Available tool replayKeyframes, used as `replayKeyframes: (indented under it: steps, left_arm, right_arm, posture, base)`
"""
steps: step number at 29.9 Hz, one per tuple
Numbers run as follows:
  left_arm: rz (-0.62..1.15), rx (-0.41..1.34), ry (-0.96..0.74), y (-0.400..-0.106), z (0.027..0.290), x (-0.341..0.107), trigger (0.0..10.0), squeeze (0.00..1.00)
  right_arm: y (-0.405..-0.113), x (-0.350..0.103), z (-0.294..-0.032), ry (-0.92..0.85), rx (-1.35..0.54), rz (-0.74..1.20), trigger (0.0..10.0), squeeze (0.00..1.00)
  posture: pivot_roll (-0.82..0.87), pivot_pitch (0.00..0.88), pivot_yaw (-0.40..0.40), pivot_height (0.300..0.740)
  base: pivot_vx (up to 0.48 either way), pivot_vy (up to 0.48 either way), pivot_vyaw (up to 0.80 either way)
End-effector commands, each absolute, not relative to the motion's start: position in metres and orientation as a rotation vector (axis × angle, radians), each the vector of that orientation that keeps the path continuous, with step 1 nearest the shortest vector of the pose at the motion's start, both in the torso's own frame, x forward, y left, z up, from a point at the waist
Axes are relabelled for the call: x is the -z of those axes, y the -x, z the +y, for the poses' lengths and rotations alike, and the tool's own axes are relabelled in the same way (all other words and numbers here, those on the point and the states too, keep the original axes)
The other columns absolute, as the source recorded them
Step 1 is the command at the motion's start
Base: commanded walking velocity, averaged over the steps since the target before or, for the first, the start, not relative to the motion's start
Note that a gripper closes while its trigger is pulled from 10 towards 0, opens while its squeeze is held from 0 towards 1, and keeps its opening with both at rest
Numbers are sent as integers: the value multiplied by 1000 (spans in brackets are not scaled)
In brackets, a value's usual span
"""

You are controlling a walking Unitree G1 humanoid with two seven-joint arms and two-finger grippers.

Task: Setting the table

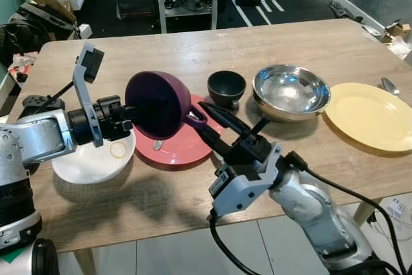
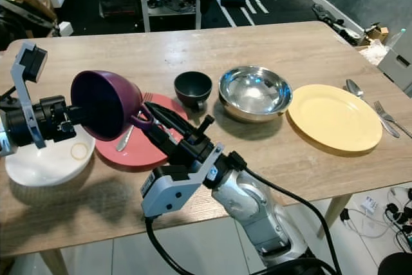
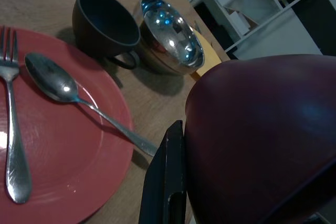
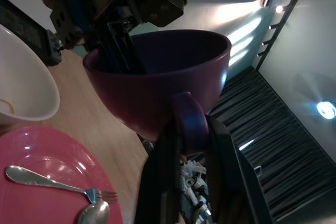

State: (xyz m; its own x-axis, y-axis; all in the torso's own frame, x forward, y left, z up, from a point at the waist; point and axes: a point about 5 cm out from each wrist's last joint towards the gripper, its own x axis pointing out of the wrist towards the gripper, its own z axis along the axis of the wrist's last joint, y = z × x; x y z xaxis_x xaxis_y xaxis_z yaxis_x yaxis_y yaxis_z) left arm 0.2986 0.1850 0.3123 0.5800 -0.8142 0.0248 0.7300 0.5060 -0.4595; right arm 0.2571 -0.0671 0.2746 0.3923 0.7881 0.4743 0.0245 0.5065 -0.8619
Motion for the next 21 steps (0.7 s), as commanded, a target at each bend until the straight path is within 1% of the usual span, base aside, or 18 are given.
replayKeyframes:
  steps: [1,7,12,13,14,16,17,19,20,21]
  left_arm:
    - [236,918,449,-298,188,-306,10000,0]
    - [242,907,449,-300,189,-303,10000,0]
    - [234,856,423,-304,188,-302,10000,0]
    - [200,803,381,-308,186,-302,10000,0]
    - [186,777,372,-310,185,-302,10000,0]
    - [177,761,369,-312,184,-302,10000,0]
    - [163,740,391,-314,185,-301,10000,1000]
    - [151,720,393,-315,186,-301,10000,1000]
    - [139,709,391,-316,187,-303,10000,1000]
    - [139,709,391,-316,187,-303,10000,1000]
  right_arm:
    - [-249,-277,-64,903,-609,-1115,0,0]
    - [-246,-278,-62,887,-624,-1126,0,0]
    - [-245,-276,-61,872,-637,-1116,0,0]
    - [-246,-274,-61,869,-639,-1104,0,0]
    - [-246,-272,-61,867,-641,-1098,0,0]
    - [-246,-271,-61,865,-641,-1094,0,0]
    - [-246,-269,-59,869,-645,-1084,0,0]
    - [-246,-267,-58,876,-648,-1079,0,0]
    - [-247,-266,-58,882,-652,-1068,9961,0]
    - [-247,-266,-58,882,-652,-1068,9961,0]
  posture:
    - [112,220,133,740]
    - [111,221,134,740]
    - [110,221,135,740]
    - [110,221,135,740]
    - [111,221,133,740]
    - [111,221,133,740]
    - [112,221,134,740]
    - [112,221,134,740]
    - [112,221,134,740]
    - [112,221,134,740]
  base:
    - [0,0,0]
    - [0,0,0]
    - [0,0,0]
    - [0,0,0]
    - [0,0,0]
    - [0,0,0]
    - [0,0,0]
    - [0,0,0]
    - [0,0,0]
    - [0,0,0]
